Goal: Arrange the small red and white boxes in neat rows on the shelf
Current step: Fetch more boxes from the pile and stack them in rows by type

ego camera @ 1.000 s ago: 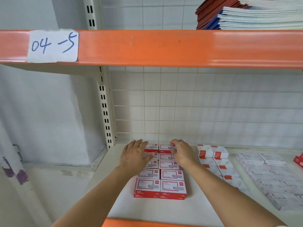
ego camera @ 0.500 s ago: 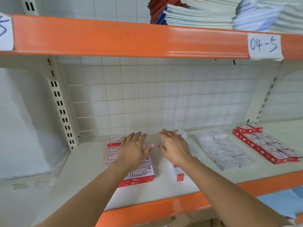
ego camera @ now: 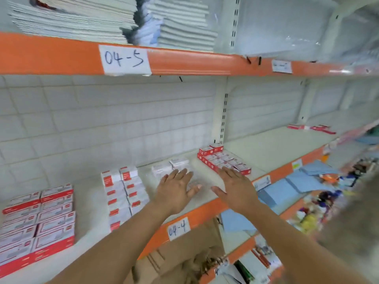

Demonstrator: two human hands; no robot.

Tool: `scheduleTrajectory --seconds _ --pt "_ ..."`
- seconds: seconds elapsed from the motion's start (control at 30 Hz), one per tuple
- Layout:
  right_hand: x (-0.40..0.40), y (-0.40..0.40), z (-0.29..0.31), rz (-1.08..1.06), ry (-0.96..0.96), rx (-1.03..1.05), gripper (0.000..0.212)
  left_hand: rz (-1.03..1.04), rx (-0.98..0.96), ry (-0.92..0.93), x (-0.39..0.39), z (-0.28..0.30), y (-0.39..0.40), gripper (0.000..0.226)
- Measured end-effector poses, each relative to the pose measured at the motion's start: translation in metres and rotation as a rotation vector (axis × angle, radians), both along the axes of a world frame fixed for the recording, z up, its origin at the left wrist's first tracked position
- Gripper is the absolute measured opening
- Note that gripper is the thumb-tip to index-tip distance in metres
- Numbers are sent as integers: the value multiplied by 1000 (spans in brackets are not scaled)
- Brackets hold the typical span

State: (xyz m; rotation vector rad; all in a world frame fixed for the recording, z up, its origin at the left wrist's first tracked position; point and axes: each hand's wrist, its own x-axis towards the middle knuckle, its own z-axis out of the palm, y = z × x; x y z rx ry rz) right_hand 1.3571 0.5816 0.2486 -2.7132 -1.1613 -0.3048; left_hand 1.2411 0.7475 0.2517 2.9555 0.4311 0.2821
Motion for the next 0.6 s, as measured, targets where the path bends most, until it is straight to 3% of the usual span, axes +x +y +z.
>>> scheduleTrajectory --seconds 0.3,0.6 --pt "85 -153 -8 -157 32 22 64 -211 -35 65 128 -13 -148 67" --pt "172 -259 -23 -359 110 -35 68 -417 -62 94 251 -26 -242 69"
